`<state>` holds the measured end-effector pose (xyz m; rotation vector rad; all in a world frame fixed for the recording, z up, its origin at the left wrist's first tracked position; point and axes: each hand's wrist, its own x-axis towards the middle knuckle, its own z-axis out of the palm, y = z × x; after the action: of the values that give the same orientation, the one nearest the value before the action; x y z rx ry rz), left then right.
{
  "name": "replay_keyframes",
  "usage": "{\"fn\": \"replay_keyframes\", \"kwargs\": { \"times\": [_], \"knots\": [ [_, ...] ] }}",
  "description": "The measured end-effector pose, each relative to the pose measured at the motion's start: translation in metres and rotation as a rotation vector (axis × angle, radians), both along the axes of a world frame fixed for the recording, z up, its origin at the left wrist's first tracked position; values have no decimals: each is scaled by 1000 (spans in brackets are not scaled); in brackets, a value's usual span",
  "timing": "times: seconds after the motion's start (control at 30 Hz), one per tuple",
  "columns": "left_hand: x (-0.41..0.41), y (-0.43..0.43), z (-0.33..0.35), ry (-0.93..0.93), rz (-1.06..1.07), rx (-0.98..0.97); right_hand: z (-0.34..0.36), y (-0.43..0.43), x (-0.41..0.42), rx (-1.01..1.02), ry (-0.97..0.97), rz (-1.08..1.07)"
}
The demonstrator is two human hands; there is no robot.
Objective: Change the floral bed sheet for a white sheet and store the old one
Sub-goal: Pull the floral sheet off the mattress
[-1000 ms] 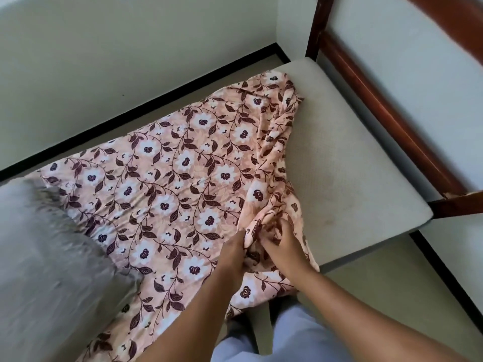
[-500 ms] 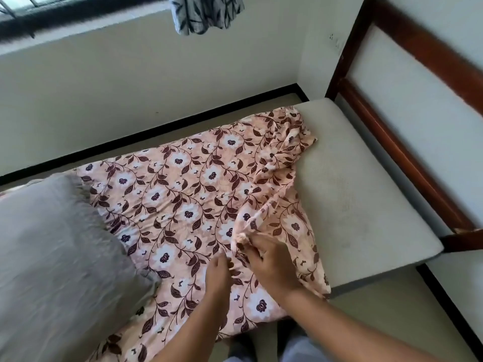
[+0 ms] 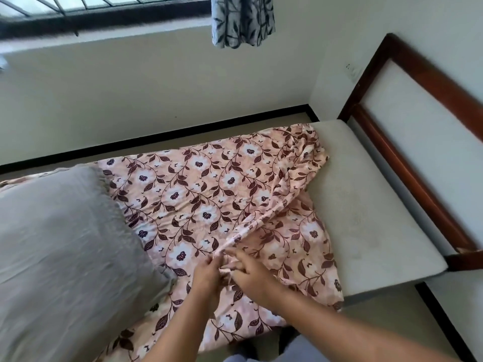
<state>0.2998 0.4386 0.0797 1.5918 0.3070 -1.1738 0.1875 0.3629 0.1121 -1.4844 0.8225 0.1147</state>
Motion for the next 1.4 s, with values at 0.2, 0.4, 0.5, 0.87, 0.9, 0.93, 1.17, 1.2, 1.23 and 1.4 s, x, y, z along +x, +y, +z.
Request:
{"fn": "replay_keyframes", "kwargs": {
  "times": [0.2,0.4,0.5,0.87,0.9,0.93,1.17,1.2,1.23,1.4],
  "knots": [
    [8,-1,24,-233,-64,128,-15,-28,19,50,187,-302],
    [-18,-16,69,-191,-450,-63,-40,-106,41,368,207,-565],
    [-21,-16,75,-121,-412,-84,-64,-159,53,385,209,-692],
    [-1,-6,62,-333,-75,210,6,-161,132,120,6,110],
    [1,-7,60,-362,-68,216,7,-147,138,79,2,296],
    [4,-8,59,-383,-70,225,5,-131,141,44,-6,437],
    [12,-31,52,-402,-106,211,-17,-93,125,147,32,663],
    [12,-32,50,-398,-86,214,-22,-95,124,190,24,625],
    [12,-31,47,-389,-72,221,-25,-99,122,219,21,569],
    [8,-35,46,-330,-125,218,-39,-116,125,318,59,135]
  ]
}}
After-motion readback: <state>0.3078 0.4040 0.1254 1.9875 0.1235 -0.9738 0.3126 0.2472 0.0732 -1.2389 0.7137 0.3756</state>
